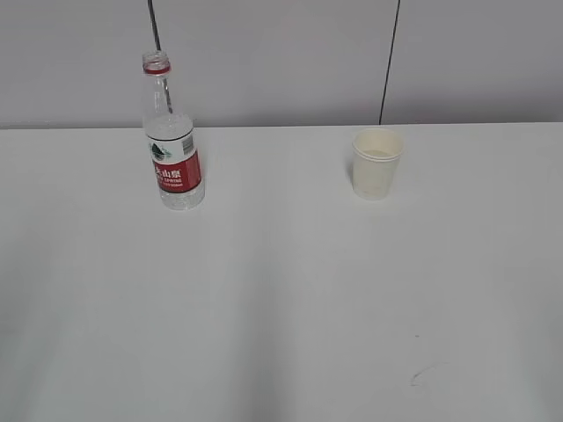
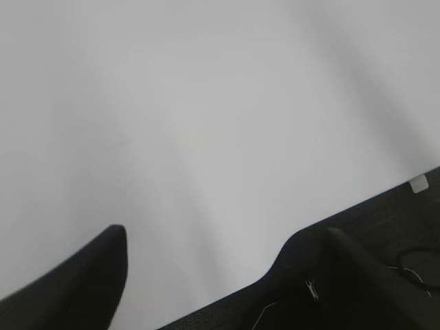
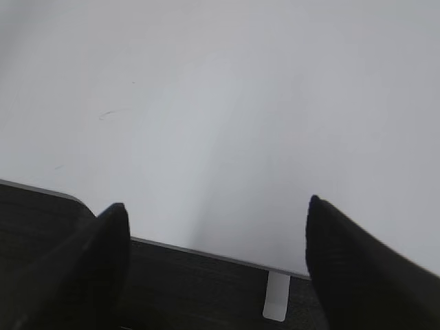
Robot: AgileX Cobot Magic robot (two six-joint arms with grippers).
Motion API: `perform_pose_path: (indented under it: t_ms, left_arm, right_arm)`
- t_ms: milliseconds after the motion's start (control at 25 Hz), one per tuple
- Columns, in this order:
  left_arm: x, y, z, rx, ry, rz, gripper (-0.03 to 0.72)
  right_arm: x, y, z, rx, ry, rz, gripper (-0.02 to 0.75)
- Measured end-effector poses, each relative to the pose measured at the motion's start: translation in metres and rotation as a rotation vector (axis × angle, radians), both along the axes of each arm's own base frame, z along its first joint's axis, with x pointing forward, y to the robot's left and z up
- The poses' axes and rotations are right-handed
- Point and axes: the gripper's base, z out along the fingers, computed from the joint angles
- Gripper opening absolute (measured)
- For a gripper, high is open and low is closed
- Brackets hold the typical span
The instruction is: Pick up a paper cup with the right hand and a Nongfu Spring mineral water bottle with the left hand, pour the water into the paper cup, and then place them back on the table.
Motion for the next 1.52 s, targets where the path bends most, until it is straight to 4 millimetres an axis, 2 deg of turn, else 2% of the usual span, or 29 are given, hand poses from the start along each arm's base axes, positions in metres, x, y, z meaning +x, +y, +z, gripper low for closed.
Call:
perform_pose_path:
  t_ms: [200, 800, 960, 1520]
  left_arm:
    - [0.000, 0.000, 0.000, 0.000, 0.000, 0.000, 0.503]
    - [0.000, 0.000, 0.000, 0.002, -0.001, -0.002, 0.416]
    - [0.000, 0.000, 0.000, 0.002, -0.001, -0.002, 0.410]
    - [0.000, 0.000, 0.000, 0.002, -0.002, -0.002, 0.375]
  right_arm:
    - [0.002, 0.000, 0.001, -0.003, -0.022, -0.003, 0.586]
    - [0.009, 0.000, 0.004, 0.005, -0.109, -0.005, 0.586]
    - [0.015, 0.001, -0.001, 0.007, -0.137, -0.004, 0.586]
    - [0.017, 0.001, -0.001, 0.009, -0.144, -0.005, 0.585]
